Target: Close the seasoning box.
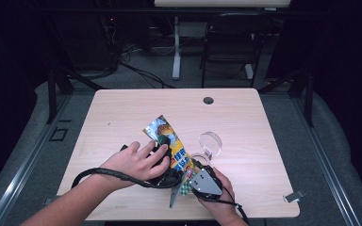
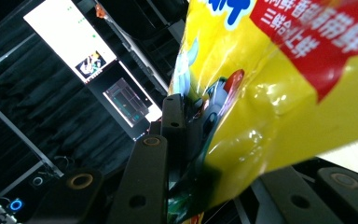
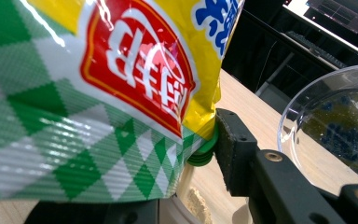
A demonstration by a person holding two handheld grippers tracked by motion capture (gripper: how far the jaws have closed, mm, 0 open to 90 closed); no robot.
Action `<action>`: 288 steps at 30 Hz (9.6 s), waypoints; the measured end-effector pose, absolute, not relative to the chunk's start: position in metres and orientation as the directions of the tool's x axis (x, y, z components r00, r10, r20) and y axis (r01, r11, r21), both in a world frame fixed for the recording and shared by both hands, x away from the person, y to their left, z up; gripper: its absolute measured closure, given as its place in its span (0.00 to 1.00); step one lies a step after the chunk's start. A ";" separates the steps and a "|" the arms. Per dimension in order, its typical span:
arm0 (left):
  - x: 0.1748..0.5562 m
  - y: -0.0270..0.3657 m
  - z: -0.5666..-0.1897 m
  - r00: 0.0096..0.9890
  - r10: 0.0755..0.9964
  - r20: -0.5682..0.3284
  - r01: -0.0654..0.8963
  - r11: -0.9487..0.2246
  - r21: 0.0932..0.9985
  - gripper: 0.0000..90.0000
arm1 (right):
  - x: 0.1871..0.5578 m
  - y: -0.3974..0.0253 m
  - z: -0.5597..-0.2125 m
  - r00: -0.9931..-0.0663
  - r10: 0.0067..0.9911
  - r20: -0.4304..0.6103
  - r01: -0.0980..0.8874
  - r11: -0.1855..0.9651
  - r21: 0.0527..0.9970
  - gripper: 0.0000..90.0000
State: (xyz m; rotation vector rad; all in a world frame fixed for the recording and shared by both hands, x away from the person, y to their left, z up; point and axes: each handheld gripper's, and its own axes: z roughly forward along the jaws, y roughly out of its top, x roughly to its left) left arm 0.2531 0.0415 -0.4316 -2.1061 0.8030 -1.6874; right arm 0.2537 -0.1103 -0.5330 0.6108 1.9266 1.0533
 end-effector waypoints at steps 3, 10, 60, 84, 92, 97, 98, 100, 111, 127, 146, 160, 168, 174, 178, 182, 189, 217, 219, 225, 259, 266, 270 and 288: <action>0.253 0.041 -0.432 0.143 -0.609 0.780 -0.224 -0.788 -0.574 0.89 | 0.254 -0.110 -0.533 -0.532 0.725 -0.437 0.023 0.528 0.849 0.78; 0.253 0.041 -0.431 0.142 -0.612 0.778 -0.223 -0.785 -0.578 0.89 | 0.254 -0.110 -0.533 -0.535 0.724 -0.436 0.022 0.528 0.849 0.78; 0.248 0.038 -0.430 0.138 -0.631 0.764 -0.219 -0.771 -0.598 0.90 | 0.254 -0.109 -0.534 -0.537 0.723 -0.435 0.023 0.528 0.849 0.78; 0.247 0.036 -0.429 0.132 -0.633 0.762 -0.219 -0.769 -0.601 0.90 | 0.254 -0.109 -0.534 -0.537 0.722 -0.436 0.023 0.529 0.848 0.78; 0.246 0.035 -0.429 0.130 -0.637 0.759 -0.219 -0.765 -0.605 0.90 | 0.254 -0.109 -0.534 -0.539 0.723 -0.432 0.023 0.526 0.850 0.78; 0.245 0.034 -0.429 0.129 -0.638 0.759 -0.221 -0.765 -0.605 0.90 | 0.254 -0.109 -0.534 -0.540 0.723 -0.431 0.025 0.525 0.851 0.78; 0.245 0.034 -0.429 0.129 -0.638 0.759 -0.222 -0.765 -0.605 0.90 | 0.254 -0.109 -0.534 -0.541 0.723 -0.430 0.026 0.526 0.850 0.78; 0.245 0.034 -0.429 0.129 -0.638 0.759 -0.222 -0.765 -0.605 0.90 | 0.254 -0.109 -0.534 -0.541 0.723 -0.430 0.026 0.525 0.850 0.78; 0.244 0.034 -0.429 0.125 -0.643 0.755 -0.222 -0.760 -0.611 0.90 | 0.254 -0.109 -0.534 -0.541 0.723 -0.430 0.026 0.525 0.850 0.78; 0.243 0.033 -0.428 0.123 -0.646 0.753 -0.224 -0.757 -0.614 0.91 | 0.254 -0.109 -0.535 -0.539 0.722 -0.433 0.020 0.525 0.851 0.78; 0.242 0.031 -0.427 0.118 -0.649 0.752 -0.224 -0.755 -0.617 0.92 | 0.254 -0.109 -0.535 -0.541 0.723 -0.430 0.021 0.523 0.852 0.78; 0.242 0.031 -0.427 0.118 -0.651 0.750 -0.226 -0.753 -0.618 0.92 | 0.254 -0.109 -0.535 -0.541 0.722 -0.431 0.021 0.524 0.852 0.78; 0.242 0.031 -0.427 0.118 -0.648 0.752 -0.227 -0.755 -0.615 0.92 | 0.254 -0.109 -0.535 -0.541 0.722 -0.431 0.021 0.524 0.852 0.78; 0.242 0.033 -0.428 0.123 -0.645 0.754 -0.229 -0.758 -0.610 0.92 | 0.254 -0.109 -0.535 -0.541 0.723 -0.429 0.022 0.522 0.853 0.78; 0.242 0.034 -0.429 0.128 -0.638 0.759 -0.230 -0.764 -0.603 0.93 | 0.254 -0.109 -0.535 -0.541 0.723 -0.429 0.023 0.523 0.852 0.78; 0.243 0.037 -0.430 0.135 -0.626 0.768 -0.234 -0.773 -0.589 0.93 | 0.254 -0.109 -0.534 -0.542 0.723 -0.428 0.027 0.524 0.851 0.78; 0.245 0.042 -0.433 0.151 -0.602 0.784 -0.241 -0.792 -0.561 0.94 | 0.255 -0.109 -0.534 -0.536 0.725 -0.433 0.025 0.526 0.850 0.78; 0.257 0.066 -0.449 0.286 -0.431 0.856 -0.216 -0.899 -0.380 0.94 | 0.256 -0.110 -0.533 -0.538 0.718 -0.442 0.023 0.537 0.843 0.79; 0.257 0.067 -0.449 0.295 -0.426 0.855 -0.215 -0.902 -0.375 0.94 | 0.256 -0.110 -0.533 -0.538 0.717 -0.442 0.023 0.537 0.843 0.79; 0.258 0.069 -0.451 0.322 -0.411 0.853 -0.207 -0.910 -0.360 0.94 | 0.256 -0.110 -0.533 -0.538 0.717 -0.443 0.021 0.537 0.843 0.79; 0.266 0.095 -0.482 0.474 -0.083 0.877 -0.168 -0.986 -0.003 0.95 | 0.255 -0.111 -0.533 -0.530 0.713 -0.458 0.010 0.546 0.838 0.78; 0.267 0.099 -0.490 0.507 -0.018 0.862 -0.153 -0.986 0.070 0.95 | 0.256 -0.111 -0.533 -0.528 0.713 -0.461 0.012 0.549 0.835 0.78; 0.267 0.101 -0.494 0.518 0.013 0.855 -0.145 -0.984 0.103 0.95 | 0.256 -0.112 -0.532 -0.529 0.713 -0.460 0.012 0.548 0.836 0.78; 0.268 0.109 -0.510 0.590 0.137 0.796 -0.111 -0.962 0.248 0.95 | 0.256 -0.111 -0.533 -0.531 0.710 -0.463 0.010 0.551 0.834 0.76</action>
